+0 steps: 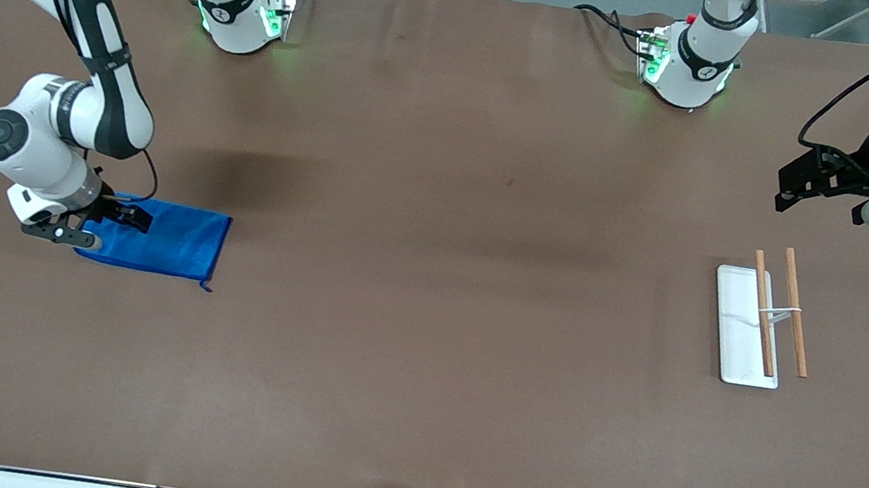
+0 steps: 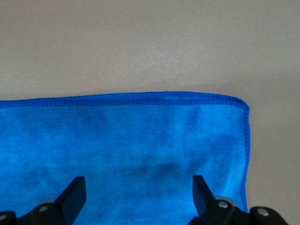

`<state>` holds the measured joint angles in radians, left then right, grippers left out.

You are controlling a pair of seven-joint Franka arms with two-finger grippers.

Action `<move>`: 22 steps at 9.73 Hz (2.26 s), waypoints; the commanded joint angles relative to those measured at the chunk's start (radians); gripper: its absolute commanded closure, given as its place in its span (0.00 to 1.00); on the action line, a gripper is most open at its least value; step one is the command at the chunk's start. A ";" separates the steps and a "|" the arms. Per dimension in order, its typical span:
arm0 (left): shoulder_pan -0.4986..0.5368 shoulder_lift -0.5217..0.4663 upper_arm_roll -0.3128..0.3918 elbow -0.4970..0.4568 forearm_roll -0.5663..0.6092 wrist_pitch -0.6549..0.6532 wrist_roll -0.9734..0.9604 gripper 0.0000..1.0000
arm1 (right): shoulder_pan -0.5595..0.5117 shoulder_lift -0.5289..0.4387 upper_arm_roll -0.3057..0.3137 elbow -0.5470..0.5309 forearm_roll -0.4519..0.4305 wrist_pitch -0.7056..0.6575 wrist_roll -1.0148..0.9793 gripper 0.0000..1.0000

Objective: Right arm passes towel to left arm to hang
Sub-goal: 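Lower the right gripper onto the blue towel's edge and grasp it, then lift the blue towel off the table with the right gripper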

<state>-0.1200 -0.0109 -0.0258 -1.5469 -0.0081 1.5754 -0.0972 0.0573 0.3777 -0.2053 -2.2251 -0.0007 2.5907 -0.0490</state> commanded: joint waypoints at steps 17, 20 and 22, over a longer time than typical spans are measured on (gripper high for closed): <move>-0.027 0.063 -0.017 0.019 0.000 0.006 -0.025 0.00 | -0.160 -0.086 0.187 0.082 0.037 -0.277 -0.012 1.00; -0.021 0.065 -0.022 0.019 0.000 0.006 -0.039 0.00 | -0.122 -0.183 0.214 0.146 0.158 -0.445 -0.011 1.00; -0.020 0.062 -0.029 0.018 0.000 0.006 -0.018 0.00 | -0.061 -0.244 0.216 0.232 0.261 -0.603 0.003 1.00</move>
<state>-0.1427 0.0374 -0.0463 -1.5212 -0.0080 1.5849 -0.1246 -0.0329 0.1887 0.0080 -2.0249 0.1985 2.0666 -0.0499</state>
